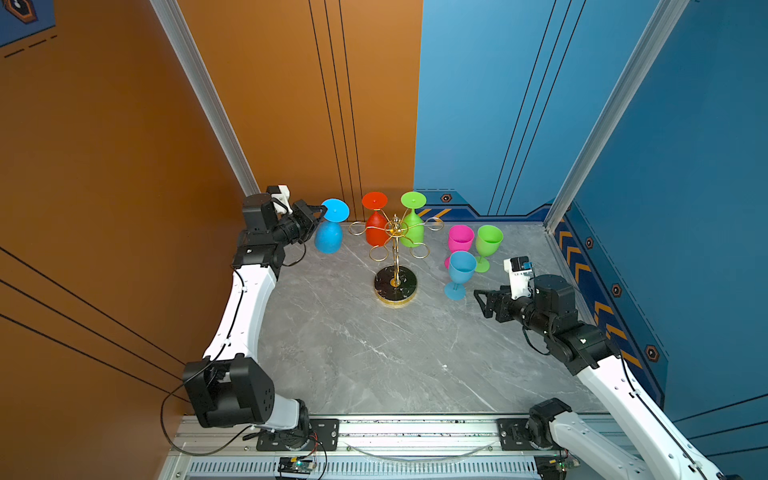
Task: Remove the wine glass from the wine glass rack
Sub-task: 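Pull the blue glass off the rack toward the robot with the left gripper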
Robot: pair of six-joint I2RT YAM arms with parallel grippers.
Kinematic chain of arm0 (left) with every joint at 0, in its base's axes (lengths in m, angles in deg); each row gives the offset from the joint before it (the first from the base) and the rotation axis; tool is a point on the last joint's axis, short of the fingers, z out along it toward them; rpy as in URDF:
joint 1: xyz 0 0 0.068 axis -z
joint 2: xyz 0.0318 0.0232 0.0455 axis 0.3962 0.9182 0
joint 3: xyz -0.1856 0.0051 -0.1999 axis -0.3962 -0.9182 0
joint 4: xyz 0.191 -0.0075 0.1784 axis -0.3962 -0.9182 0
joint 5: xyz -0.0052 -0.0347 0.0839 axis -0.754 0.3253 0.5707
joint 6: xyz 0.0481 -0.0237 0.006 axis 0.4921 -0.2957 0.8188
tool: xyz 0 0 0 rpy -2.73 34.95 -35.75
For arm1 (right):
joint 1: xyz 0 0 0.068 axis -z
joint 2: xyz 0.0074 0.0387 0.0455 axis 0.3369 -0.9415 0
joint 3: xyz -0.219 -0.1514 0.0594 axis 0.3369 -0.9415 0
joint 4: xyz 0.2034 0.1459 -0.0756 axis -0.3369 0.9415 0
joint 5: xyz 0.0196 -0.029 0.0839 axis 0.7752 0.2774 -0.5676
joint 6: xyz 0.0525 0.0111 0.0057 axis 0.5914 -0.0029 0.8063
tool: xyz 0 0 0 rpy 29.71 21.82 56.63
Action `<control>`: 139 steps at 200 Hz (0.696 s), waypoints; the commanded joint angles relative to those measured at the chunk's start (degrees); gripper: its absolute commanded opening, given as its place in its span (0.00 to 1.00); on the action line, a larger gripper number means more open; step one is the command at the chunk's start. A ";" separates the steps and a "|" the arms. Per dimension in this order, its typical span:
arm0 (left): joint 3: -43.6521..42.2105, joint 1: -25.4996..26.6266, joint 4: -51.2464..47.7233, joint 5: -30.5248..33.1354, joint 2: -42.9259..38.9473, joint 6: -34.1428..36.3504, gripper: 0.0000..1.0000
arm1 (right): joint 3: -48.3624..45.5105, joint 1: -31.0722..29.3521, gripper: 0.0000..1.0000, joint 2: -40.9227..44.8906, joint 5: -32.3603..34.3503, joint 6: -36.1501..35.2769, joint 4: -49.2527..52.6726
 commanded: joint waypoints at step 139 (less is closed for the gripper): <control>-10.85 -0.43 -28.15 6.11 -28.75 29.24 0.00 | 2.10 -2.11 0.88 -2.53 -4.42 1.29 2.12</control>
